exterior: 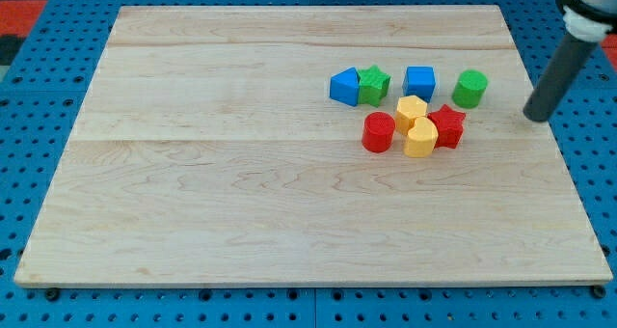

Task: Push the green circle to the bottom side of the blue cube

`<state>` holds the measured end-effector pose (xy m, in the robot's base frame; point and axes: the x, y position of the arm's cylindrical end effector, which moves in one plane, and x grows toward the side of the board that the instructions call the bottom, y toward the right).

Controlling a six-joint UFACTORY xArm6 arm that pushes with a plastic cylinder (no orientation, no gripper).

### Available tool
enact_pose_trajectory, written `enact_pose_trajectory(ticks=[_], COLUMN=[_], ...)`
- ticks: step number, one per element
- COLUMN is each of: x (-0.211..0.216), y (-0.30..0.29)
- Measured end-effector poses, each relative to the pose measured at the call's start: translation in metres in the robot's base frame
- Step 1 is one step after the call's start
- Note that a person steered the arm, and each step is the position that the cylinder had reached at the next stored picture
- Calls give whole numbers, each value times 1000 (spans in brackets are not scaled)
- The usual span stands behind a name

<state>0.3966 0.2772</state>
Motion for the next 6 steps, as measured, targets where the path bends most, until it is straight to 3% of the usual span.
enact_pose_trajectory(ticks=[1, 2, 6], x=[-51, -58, -10], y=[0, -23, -136])
